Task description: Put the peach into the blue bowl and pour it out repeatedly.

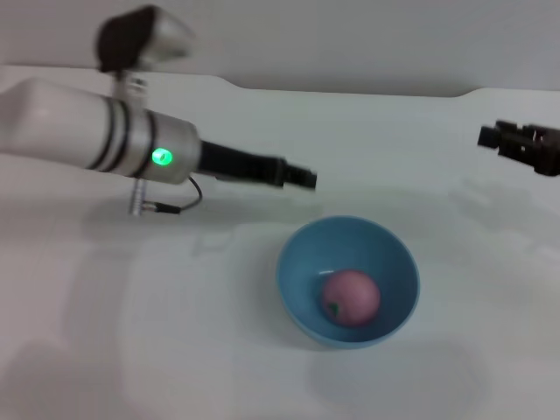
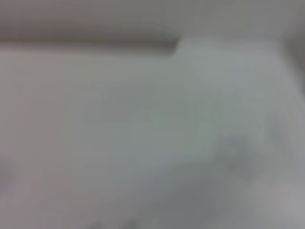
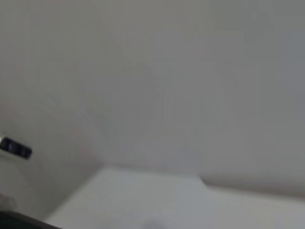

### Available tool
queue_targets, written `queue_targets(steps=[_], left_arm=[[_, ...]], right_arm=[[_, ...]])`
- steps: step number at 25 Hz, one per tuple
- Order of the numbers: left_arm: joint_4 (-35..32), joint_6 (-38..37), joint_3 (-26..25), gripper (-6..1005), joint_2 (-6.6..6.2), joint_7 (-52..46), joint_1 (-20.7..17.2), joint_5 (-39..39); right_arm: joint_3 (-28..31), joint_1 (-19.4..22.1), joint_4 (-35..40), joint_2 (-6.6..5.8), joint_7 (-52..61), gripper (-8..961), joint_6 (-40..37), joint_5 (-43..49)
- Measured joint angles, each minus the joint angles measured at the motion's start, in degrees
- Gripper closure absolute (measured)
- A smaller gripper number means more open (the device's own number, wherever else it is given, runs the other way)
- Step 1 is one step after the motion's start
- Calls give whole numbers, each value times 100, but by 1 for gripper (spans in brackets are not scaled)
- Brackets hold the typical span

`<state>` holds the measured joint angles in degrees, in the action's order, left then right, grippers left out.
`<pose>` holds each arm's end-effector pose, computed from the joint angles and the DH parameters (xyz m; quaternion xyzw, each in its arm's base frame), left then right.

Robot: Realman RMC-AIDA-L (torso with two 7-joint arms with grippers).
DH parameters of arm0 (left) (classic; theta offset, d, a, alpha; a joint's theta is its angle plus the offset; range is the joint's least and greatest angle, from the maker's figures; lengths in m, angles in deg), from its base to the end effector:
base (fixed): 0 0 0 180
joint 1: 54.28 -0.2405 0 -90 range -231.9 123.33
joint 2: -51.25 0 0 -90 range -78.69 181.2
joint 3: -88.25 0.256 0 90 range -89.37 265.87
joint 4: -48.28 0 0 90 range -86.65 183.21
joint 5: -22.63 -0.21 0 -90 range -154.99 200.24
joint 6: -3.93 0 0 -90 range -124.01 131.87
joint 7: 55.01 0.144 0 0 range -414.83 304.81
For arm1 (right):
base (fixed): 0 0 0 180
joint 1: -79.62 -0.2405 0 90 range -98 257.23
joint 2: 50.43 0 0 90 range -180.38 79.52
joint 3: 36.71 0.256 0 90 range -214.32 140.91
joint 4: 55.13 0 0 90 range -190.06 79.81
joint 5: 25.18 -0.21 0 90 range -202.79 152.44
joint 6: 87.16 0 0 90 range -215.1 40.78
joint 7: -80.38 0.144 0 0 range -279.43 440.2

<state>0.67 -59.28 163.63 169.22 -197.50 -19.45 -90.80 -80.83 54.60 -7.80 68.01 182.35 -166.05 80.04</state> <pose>-0.2096 0.3808 -0.0474 -0.8388 -0.5184 -0.1102 0.1248 0.2741 0.3509 0.0399 -0.8591 0.3719 0.2780 0.2153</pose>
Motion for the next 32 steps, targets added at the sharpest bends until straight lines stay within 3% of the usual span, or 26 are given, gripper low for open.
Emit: queue_targets(steps=[9, 12, 17, 21, 26, 29, 30, 31, 32], left_arm=[[1275, -1616, -2629, 453, -43, 2625, -531, 2265], [2024, -2439, -3601, 453, -40, 3572, -664, 2988], [3178, -3392, -4802, 454, 3, 5102, -1028, 4010], [4292, -3893, -5646, 453, 34, 7114, -1288, 4504], [5169, -3977, -6041, 453, 62, 10647, -1455, 4531], [5442, -3523, -5930, 454, 66, 12605, -1442, 4465], [5512, -3352, -5907, 454, 66, 13083, -1436, 4431], [5561, -3169, -5898, 453, 66, 13467, -1434, 4406], [5609, -2980, -5892, 453, 68, 13821, -1432, 4377]], right_arm=[[126, 133, -1080, -12, -1408, 573, -3, -2160], [481, 148, -1559, -11, -1689, 573, 0, -2920], [1356, 215, -2781, -11, -1934, 573, 4, -4562], [1806, 375, -3412, 22, -2644, 573, 5, -5401], [1863, 438, -4001, 37, -4732, 573, -9, -5744], [1823, 356, -4421, 79, -6474, 573, -99, -5739], [1840, 243, -4826, 99, -7817, 573, -256, -5740], [1853, 182, -5053, 103, -8455, 573, -355, -5741], [1853, 182, -5053, 103, -8455, 573, -355, -5741]])
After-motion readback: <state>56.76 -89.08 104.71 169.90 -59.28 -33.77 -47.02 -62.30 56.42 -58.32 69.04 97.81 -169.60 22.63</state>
